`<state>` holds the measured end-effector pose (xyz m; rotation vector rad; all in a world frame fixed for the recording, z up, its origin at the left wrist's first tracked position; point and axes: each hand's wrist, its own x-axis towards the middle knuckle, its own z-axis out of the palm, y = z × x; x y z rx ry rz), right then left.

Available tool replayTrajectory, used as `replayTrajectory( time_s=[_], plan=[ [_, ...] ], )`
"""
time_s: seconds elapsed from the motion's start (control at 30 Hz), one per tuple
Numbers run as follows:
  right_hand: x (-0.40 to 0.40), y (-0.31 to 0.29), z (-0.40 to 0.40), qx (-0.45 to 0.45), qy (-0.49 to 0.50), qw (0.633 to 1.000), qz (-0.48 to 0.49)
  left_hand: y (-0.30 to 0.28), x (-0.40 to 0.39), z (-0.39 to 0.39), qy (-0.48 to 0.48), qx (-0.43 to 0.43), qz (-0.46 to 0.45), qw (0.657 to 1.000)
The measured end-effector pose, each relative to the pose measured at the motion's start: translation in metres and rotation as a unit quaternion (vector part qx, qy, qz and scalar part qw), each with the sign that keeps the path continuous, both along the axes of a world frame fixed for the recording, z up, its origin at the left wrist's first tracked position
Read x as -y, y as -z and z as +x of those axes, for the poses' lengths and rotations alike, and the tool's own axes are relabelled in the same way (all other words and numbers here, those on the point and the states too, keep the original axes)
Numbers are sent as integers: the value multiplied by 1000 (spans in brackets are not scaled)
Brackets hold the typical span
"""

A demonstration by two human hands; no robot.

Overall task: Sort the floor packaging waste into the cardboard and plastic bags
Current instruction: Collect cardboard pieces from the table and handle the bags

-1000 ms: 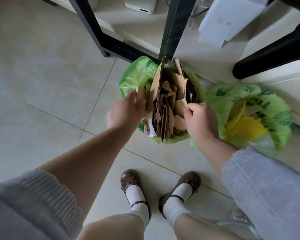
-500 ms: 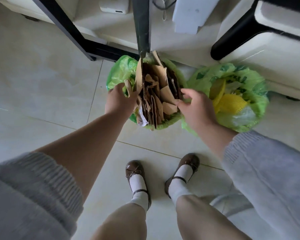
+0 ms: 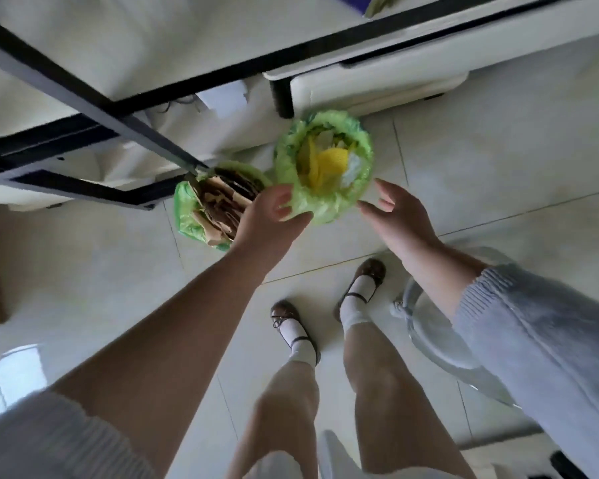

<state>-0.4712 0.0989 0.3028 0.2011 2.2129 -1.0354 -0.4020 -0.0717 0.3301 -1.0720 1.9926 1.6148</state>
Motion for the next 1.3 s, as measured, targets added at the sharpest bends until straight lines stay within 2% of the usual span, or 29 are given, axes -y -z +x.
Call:
replayTrajectory(
  time_s=[0.13, 0.43, 0.57, 0.73, 1.03, 1.3],
  plan=[
    [-74, -48, -31, 3, 90, 996, -11, -46, -67, -59, 115, 18, 59, 991],
    [-232, -120, -98, -5, 234, 972, -14, -115, -207, -181, 188, -17, 60, 980],
    [-279, -135, -137, -22, 279, 959, -33, -126, -249, -227, 259, -16, 52, 964],
    [-332, -135, -214, -47, 330, 942, -45, -117, -306, -314, 301, -28, 55, 952],
    [-416, -109, -394, -17, 381, 924, -32, -74, -394, -517, 254, 7, 77, 964],
    [-496, -93, -550, -56, 362, 931, -9, -62, -480, -661, 197, -48, 65, 977]
  ],
)
